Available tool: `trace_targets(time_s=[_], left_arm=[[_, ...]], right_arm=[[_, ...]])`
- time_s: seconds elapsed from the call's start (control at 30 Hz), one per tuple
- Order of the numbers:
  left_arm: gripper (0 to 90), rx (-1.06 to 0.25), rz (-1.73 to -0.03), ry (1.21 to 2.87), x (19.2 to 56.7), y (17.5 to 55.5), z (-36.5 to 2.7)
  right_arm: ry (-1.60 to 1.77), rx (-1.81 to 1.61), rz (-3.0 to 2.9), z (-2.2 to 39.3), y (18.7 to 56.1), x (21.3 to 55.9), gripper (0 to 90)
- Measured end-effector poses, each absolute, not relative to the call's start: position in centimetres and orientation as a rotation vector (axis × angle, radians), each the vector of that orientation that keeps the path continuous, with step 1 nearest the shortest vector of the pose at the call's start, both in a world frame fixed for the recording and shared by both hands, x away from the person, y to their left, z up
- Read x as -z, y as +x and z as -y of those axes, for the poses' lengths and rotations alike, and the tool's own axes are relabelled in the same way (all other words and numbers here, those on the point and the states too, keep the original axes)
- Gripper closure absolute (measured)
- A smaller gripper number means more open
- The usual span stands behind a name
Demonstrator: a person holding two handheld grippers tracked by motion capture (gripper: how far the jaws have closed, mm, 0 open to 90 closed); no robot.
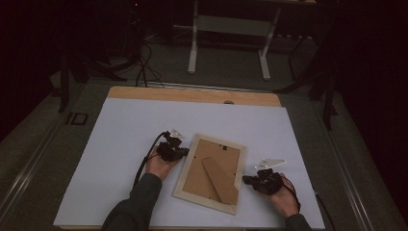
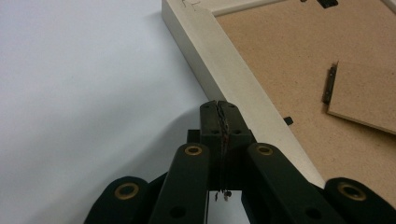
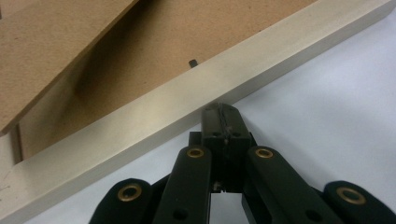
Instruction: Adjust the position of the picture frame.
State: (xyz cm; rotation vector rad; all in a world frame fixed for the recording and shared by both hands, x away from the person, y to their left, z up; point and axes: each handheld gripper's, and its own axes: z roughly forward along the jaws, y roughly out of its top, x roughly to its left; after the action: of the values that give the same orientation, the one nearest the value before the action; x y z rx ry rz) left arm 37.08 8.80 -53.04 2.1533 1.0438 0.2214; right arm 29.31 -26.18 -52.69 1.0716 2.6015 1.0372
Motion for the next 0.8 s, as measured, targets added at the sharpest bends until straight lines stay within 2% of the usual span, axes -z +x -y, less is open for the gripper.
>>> trace_targets(time_s=[0.8], left_arm=[[90.0, -0.285, -1.034, 2.088, 51.0, 32.4, -12.7]], right_arm=[[0.97, -1.033, -2.69, 25.3, 27.7, 52.5, 90.0]])
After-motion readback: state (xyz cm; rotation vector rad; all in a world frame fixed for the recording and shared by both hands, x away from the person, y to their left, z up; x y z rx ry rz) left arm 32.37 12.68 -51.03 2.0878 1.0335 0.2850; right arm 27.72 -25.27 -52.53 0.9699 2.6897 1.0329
